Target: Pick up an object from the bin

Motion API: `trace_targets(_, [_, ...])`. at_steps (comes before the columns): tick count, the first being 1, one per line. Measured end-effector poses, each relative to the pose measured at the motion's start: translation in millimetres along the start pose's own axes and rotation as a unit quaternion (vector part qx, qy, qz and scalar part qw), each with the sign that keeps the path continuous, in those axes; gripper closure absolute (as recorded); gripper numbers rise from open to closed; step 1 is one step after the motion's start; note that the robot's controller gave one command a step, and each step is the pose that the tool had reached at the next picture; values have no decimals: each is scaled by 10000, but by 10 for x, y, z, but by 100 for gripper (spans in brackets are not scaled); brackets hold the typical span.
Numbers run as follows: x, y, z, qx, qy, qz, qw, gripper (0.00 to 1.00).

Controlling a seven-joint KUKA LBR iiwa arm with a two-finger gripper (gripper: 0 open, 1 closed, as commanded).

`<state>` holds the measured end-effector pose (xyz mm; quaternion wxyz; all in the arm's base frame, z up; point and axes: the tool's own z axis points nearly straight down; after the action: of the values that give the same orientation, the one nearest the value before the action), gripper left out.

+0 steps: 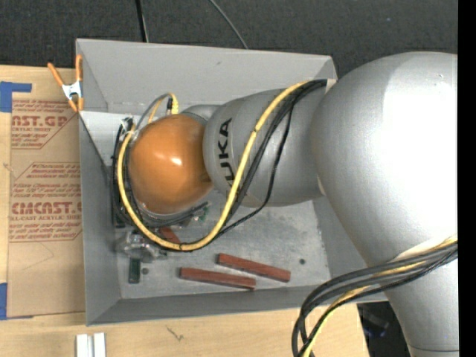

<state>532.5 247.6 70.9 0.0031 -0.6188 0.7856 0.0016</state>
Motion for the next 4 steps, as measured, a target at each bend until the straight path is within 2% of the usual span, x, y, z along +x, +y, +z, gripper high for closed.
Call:
trace_targets(1, [0,0,0,-1,-1,0,10000,100])
trace_targets(2, [79,-442,-1009,-5,9,-14,10000,100])
trace_targets(3, [80,-443,-1008,-7,10,-13,10000,100])
trace_targets(4, [37,-382,-912,9,6,532,9986,100])
